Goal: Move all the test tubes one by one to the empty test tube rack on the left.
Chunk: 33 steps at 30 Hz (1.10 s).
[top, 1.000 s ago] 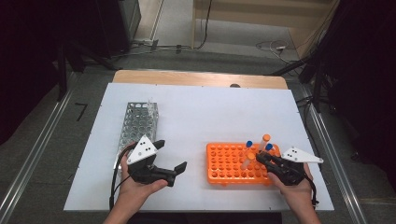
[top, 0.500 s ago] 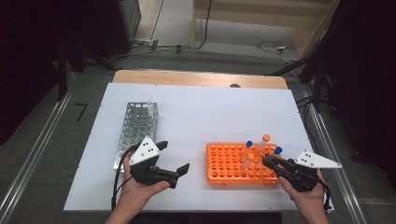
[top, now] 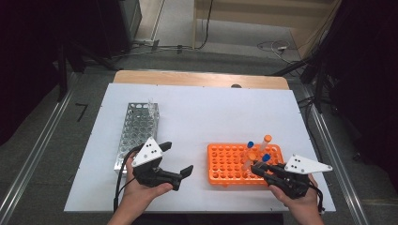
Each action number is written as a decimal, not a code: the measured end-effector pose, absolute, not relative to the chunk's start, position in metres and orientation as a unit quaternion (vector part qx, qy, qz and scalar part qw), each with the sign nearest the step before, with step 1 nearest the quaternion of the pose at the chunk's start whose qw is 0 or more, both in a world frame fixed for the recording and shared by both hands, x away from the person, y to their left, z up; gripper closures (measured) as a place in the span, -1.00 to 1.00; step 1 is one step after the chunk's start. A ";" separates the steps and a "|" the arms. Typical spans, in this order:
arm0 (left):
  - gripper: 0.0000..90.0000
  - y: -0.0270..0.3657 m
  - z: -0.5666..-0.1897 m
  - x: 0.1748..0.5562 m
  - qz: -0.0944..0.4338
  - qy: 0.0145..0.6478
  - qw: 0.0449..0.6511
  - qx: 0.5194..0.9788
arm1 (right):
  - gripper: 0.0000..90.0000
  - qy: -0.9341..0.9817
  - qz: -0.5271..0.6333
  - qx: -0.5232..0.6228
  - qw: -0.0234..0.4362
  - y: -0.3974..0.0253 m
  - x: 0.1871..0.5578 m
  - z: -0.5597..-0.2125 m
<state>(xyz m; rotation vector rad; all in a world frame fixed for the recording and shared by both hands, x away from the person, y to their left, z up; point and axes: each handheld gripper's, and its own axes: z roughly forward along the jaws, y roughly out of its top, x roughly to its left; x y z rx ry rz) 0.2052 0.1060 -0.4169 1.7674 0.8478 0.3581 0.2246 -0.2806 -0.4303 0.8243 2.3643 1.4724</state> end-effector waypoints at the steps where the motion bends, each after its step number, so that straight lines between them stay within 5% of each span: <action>1: -0.99 0.105 -0.416 0.205 0.151 0.354 0.545 0.745 | 0.66 0.810 0.503 0.279 0.117 -0.278 0.224 -0.431; 13: -0.86 0.088 -0.414 0.202 0.129 0.329 0.556 0.752 | 0.66 0.829 0.493 0.245 0.091 -0.236 0.220 -0.438; 33: -0.09 0.052 -0.416 0.193 0.075 0.258 0.577 0.771 | 0.66 0.847 0.486 0.205 0.066 -0.194 0.213 -0.447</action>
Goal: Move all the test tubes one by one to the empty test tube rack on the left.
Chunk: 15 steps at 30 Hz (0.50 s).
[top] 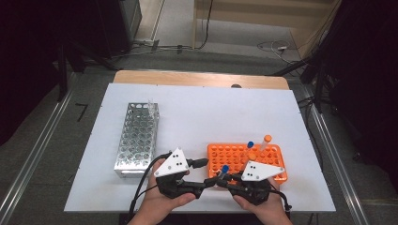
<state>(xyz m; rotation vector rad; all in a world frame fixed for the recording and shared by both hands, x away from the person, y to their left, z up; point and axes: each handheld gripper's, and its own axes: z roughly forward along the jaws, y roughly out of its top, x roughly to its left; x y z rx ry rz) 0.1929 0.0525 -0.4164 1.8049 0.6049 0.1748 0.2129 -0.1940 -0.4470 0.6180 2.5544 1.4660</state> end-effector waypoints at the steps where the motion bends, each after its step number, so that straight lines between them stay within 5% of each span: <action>1: -0.06 0.051 -0.417 0.193 0.074 0.256 0.575 0.773 | 0.66 0.848 0.485 0.204 0.065 -0.193 0.212 -0.447; 15: 0.61 0.036 -0.423 0.193 0.060 0.233 0.570 0.785 | 0.66 0.854 0.487 0.174 0.051 -0.181 0.204 -0.449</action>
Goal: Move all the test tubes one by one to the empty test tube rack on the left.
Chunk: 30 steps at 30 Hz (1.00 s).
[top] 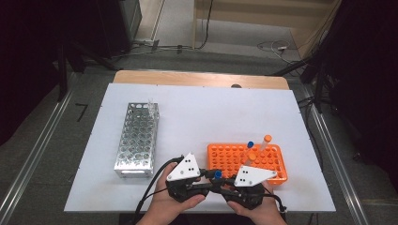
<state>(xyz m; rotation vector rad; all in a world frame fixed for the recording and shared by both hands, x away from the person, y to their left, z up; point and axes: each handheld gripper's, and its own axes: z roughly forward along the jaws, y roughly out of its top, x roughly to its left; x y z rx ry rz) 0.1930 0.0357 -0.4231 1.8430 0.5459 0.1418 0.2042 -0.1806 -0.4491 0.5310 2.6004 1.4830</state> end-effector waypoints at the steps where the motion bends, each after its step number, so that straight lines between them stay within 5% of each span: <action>1: 0.62 0.036 -0.423 0.193 0.063 0.231 0.570 0.786 | 0.66 0.854 0.488 0.174 0.050 -0.181 0.204 -0.449; 13: 0.70 0.039 -0.423 0.192 0.085 0.231 0.567 0.786 | 0.62 0.851 0.496 0.171 0.037 -0.181 0.206 -0.451; 30: 0.71 0.058 -0.419 0.202 0.095 0.257 0.578 0.769 | -0.16 0.838 0.505 0.196 0.071 -0.199 0.209 -0.444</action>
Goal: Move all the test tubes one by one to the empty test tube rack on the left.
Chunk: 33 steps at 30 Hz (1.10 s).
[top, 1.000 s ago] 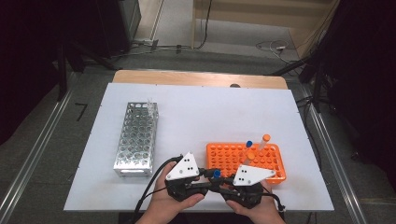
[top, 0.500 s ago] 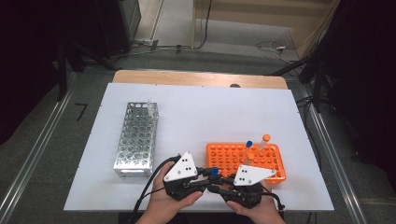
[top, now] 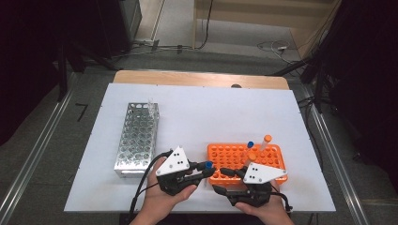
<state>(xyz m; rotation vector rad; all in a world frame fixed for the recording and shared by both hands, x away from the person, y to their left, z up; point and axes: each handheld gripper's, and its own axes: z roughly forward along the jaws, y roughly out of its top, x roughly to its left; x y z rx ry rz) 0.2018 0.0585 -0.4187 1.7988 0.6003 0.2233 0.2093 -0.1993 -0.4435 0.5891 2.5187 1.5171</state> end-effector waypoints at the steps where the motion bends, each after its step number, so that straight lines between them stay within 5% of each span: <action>1: 0.71 0.061 -0.418 0.203 0.097 0.257 0.576 0.770 | -0.20 0.836 0.506 0.198 0.073 -0.201 0.210 -0.443; 17: 0.71 0.101 -0.406 0.215 0.134 0.295 0.575 0.751 | -0.98 0.813 0.520 0.241 0.104 -0.240 0.219 -0.429; 33: 0.71 0.147 -0.385 0.242 0.186 0.331 0.578 0.722 | -1.00 0.793 0.527 0.279 0.123 -0.275 0.228 -0.427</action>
